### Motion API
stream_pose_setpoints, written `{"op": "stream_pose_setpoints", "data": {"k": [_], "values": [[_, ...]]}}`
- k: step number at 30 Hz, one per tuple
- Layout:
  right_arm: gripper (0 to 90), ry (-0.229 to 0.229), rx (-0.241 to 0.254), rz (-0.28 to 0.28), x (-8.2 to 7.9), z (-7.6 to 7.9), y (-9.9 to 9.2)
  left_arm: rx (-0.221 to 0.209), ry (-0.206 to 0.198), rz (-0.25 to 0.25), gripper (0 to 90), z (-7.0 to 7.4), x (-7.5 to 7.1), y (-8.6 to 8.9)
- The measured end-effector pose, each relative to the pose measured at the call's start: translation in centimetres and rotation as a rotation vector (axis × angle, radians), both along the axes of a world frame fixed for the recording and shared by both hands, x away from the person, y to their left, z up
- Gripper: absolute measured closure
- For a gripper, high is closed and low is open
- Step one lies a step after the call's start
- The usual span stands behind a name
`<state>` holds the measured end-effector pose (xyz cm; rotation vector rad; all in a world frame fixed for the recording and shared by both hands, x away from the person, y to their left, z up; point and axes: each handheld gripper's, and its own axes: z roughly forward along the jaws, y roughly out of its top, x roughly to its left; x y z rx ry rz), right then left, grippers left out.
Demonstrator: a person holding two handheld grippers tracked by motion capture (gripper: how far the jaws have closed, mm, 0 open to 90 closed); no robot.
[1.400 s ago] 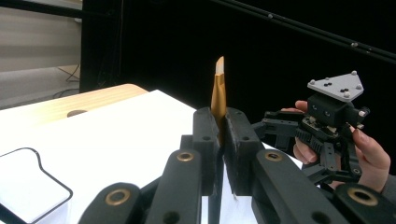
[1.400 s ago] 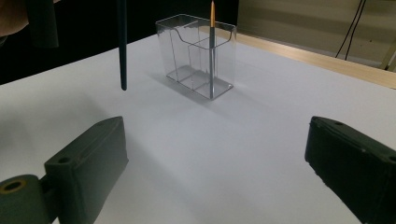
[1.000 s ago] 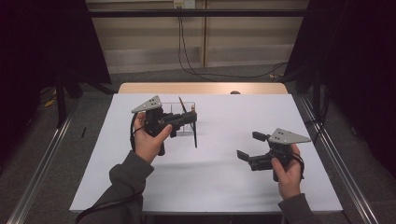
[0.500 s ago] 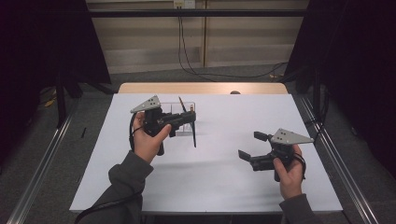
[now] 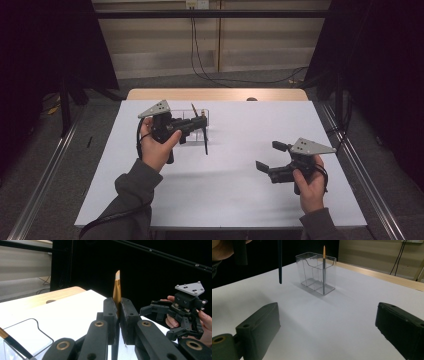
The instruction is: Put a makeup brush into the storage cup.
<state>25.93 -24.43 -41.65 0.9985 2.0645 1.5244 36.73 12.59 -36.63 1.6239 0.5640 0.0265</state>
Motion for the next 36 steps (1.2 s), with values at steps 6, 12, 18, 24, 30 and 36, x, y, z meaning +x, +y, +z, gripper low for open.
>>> {"op": "stream_pose_setpoints", "data": {"k": [6, 12, 18, 24, 30, 36], "values": [[5.1, -0.004, 0.005, 0.006, 0.0, 0.0, -0.1, 0.001, -0.004, 0.01, 84.1, 0.2, 0.3, 0.1], [5.0, -0.001, 0.008, 0.01, 0.0, 0.0, -0.1, -0.007, -0.001, 0.025, 84.1, 0.5, 0.7, 0.1], [5.1, 0.0, 0.009, 0.01, 0.0, -0.1, -0.1, -0.002, -0.005, 0.037, 84.1, 0.8, 1.2, 0.2], [5.1, 0.003, 0.01, 0.015, 0.0, -0.1, 0.0, -0.004, -0.008, 0.045, 84.1, 1.1, 1.6, 0.4], [5.1, 0.002, 0.016, 0.017, 0.1, -0.1, -0.1, -0.008, -0.008, 0.06, 84.1, 1.3, 2.0, 0.4], [5.1, 0.002, 0.015, 0.018, 0.1, -0.1, -0.1, -0.001, -0.003, 0.078, 84.1, 1.3, 2.5, 0.6]]}}
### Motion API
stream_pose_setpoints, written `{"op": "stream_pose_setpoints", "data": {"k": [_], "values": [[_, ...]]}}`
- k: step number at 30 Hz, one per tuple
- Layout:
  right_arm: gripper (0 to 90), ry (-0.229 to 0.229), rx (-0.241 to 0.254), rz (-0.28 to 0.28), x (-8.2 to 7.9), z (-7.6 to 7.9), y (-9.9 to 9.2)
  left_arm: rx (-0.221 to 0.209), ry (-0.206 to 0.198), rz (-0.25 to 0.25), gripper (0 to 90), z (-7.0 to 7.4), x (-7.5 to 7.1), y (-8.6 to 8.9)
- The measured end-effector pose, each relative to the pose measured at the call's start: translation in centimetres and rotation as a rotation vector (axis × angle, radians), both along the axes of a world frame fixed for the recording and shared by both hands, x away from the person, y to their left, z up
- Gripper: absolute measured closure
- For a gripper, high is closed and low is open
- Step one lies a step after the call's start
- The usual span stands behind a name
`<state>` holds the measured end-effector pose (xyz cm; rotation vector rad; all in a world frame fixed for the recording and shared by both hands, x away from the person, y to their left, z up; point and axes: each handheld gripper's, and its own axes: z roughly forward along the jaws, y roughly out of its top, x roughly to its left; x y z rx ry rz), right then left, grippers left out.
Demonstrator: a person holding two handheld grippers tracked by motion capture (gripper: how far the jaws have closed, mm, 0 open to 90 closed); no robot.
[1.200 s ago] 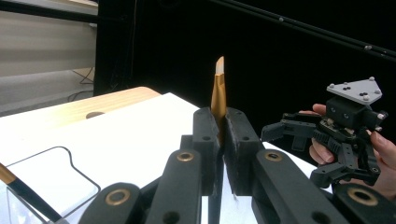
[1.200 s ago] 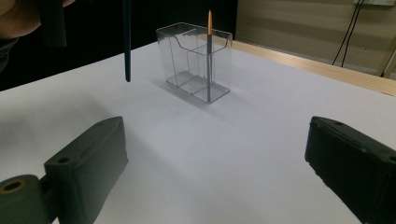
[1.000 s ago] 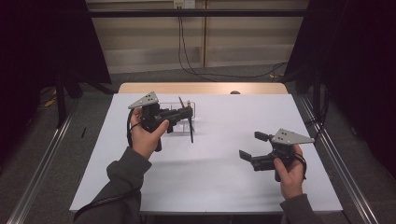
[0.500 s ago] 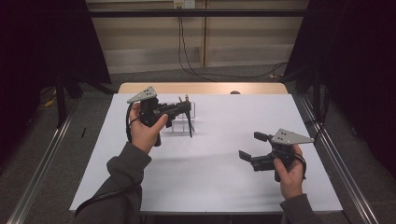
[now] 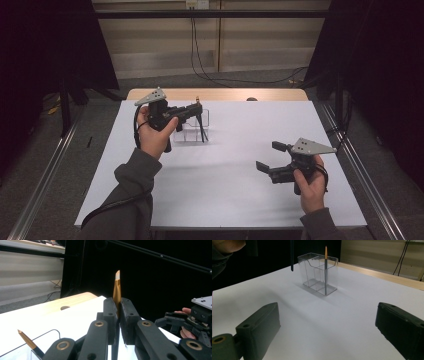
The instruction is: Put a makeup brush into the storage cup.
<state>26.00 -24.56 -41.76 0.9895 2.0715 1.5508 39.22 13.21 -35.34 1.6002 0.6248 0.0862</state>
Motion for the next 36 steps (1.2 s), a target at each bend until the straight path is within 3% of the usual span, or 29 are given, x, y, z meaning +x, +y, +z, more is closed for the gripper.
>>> {"op": "stream_pose_setpoints", "data": {"k": [36], "values": [[5.1, -0.001, 0.012, 0.005, 0.0, -0.1, -0.3, 0.006, 0.009, 0.083, 84.1, -0.1, 3.6, 0.2]]}}
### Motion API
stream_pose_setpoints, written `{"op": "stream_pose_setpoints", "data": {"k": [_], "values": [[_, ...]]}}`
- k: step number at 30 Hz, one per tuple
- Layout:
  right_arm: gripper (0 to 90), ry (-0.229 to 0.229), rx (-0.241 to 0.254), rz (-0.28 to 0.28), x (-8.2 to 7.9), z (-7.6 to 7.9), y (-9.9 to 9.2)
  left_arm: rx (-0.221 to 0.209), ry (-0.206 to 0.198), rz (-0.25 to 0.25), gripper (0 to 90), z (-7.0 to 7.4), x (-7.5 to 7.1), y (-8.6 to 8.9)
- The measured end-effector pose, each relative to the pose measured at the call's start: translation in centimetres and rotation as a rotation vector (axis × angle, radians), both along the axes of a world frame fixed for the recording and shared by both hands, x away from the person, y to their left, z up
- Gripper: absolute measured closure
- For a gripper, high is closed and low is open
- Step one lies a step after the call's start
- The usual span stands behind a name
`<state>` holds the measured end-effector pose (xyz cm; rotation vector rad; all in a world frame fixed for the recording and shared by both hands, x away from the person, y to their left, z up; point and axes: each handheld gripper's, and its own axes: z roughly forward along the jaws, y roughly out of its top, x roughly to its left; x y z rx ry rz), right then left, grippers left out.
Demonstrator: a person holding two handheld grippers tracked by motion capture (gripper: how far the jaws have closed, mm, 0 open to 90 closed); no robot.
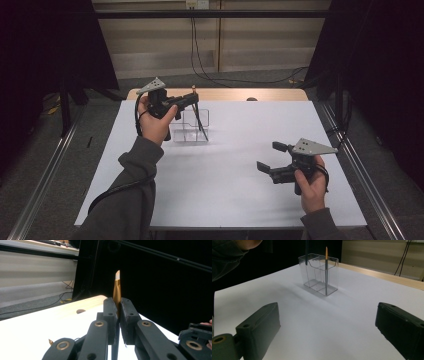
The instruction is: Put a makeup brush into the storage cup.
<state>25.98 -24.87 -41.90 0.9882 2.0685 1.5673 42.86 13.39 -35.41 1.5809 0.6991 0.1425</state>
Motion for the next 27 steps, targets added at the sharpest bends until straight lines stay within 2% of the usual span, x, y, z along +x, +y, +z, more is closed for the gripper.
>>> {"op": "stream_pose_setpoints", "data": {"k": [10, 12, 14, 20, 22, 27], "values": [[5.1, -0.002, -0.003, 0.005, 0.0, 0.0, 0.0, -0.004, 0.0, 0.011, 84.1, 0.2, 0.9, -0.1], [5.1, -0.002, -0.001, 0.007, 0.0, 0.0, 0.0, 0.007, -0.007, 0.012, 84.1, 0.3, 1.1, -0.2], [5.1, -0.008, 0.0, 0.013, 0.0, 0.1, 0.0, -0.003, -0.007, 0.014, 84.1, 0.4, 1.2, -0.3], [5.1, -0.005, 0.001, 0.011, 0.0, 0.1, -0.1, 0.009, -0.018, 0.012, 84.1, 0.4, 1.6, -0.4], [5.1, -0.005, 0.003, 0.013, -0.1, 0.1, -0.1, -0.002, -0.013, 0.017, 84.1, 0.4, 1.7, -0.5], [5.1, -0.01, 0.003, 0.015, -0.1, 0.2, -0.1, 0.012, -0.013, 0.029, 84.1, 0.3, 2.0, -0.4]]}}
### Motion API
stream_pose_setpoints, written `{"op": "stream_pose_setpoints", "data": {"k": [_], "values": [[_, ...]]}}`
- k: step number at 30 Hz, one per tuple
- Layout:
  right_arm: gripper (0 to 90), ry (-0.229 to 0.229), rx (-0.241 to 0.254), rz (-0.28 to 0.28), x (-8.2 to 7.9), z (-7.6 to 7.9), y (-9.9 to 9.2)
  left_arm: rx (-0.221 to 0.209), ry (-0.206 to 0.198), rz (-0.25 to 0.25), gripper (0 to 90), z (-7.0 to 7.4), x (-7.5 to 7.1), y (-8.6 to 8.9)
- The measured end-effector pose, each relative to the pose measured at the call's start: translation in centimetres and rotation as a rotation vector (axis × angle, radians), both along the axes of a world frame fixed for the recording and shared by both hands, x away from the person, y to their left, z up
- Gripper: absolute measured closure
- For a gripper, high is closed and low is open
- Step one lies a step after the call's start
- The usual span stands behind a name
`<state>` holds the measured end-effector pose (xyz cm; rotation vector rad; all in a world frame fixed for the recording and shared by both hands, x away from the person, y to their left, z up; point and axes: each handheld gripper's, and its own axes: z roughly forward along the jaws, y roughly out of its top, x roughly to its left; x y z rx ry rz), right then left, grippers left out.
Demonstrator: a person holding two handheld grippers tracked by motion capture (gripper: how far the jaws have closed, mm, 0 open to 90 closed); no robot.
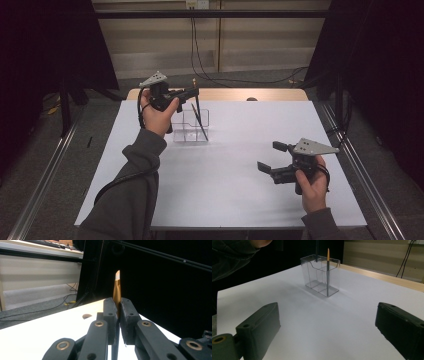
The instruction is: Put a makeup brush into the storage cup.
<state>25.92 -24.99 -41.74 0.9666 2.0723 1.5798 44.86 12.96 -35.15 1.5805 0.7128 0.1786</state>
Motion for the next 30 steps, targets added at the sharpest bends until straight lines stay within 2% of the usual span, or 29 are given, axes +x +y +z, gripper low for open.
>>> {"op": "stream_pose_setpoints", "data": {"k": [2, 9, 13, 30], "values": [[5.1, 0.001, 0.002, 0.0, 0.0, 0.0, 0.0, -0.016, -0.002, 0.002, 84.1, -0.1, 0.1, 0.0], [5.1, -0.002, 0.0, 0.001, 0.0, 0.0, 0.0, 0.001, -0.012, 0.024, 84.1, -0.1, 0.4, 0.1], [5.2, -0.001, -0.001, 0.003, 0.0, 0.0, 0.0, -0.006, -0.011, 0.037, 84.1, -0.1, 0.5, 0.0], [5.1, -0.004, 0.002, -0.001, 0.0, 0.1, -0.2, 0.043, -0.017, 0.048, 84.1, -1.1, 1.1, -0.6]]}}
